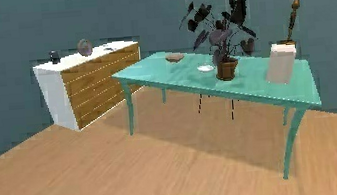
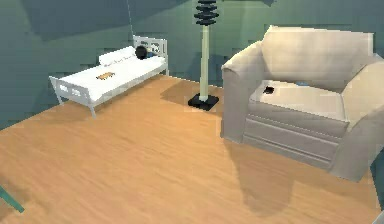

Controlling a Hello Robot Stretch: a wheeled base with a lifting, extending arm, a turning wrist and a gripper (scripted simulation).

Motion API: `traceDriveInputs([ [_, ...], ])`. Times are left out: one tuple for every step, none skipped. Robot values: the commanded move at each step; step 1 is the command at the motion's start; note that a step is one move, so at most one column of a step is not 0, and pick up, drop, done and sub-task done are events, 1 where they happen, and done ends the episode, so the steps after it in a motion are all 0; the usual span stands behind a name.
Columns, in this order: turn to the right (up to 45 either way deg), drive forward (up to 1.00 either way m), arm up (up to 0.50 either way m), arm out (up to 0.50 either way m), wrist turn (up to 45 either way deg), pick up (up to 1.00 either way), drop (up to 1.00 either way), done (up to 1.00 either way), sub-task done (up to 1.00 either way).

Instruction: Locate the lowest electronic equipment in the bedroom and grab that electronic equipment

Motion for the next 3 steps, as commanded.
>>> traceDriveInputs([
  [-21.0, 0.0, 0.0, 0.0, 0.0, 0.0, 0.0, 0.0, 0.0],
  [0.0, 0.75, 0.0, 0.0, 0.0, 0.0, 0.0, 0.0, 0.0],
  [-15.0, 0.0, 0.0, 0.0, 0.0, 0.0, 0.0, 0.0, 0.0],
])
